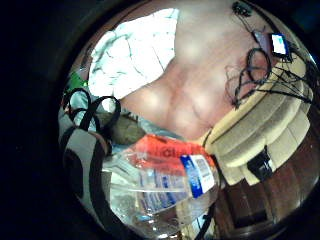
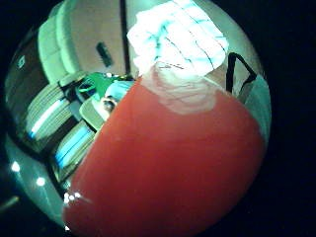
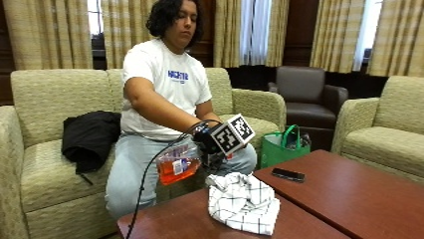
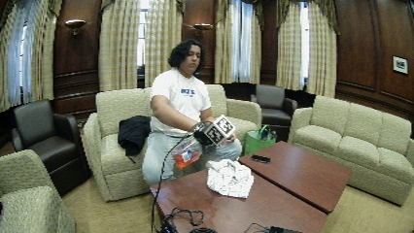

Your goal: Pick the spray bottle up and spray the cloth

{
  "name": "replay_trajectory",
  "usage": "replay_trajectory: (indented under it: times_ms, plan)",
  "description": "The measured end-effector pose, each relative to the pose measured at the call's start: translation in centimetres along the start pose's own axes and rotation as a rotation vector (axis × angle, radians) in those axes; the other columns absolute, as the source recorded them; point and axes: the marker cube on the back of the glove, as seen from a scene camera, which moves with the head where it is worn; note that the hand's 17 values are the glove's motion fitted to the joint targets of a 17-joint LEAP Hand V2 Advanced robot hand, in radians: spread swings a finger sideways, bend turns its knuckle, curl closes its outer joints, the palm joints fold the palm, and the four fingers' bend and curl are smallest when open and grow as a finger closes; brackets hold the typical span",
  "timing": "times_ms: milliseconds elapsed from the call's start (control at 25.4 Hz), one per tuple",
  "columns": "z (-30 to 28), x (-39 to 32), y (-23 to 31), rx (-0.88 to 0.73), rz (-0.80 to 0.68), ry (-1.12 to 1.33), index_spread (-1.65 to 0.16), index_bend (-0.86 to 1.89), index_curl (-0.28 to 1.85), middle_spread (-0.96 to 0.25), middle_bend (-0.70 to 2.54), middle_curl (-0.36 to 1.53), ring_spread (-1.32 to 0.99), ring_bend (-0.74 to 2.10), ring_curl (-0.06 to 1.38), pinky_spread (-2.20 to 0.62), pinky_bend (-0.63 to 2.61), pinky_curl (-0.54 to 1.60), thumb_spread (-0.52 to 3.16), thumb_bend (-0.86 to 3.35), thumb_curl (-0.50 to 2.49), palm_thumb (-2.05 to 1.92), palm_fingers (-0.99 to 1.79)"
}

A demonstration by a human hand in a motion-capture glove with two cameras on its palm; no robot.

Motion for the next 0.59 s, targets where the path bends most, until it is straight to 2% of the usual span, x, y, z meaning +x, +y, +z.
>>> replay_trajectory:
  times_ms: [275,590]
  plan:
    - [4.6,-0.9,-4.9,-0.141,0.128,0.177,-0.25,0.33,0.57,-0.17,0.64,0.55,-0.20,0.69,0.47,-0.29,0.49,0.41,0.49,-0.03,0.77,0.89,1.37]
    - [8.7,-1.6,-7.5,-0.210,0.148,0.274,-0.25,0.32,0.58,-0.17,0.64,0.54,-0.21,0.69,0.47,-0.29,0.49,0.41,0.49,-0.03,0.79,0.89,1.37]
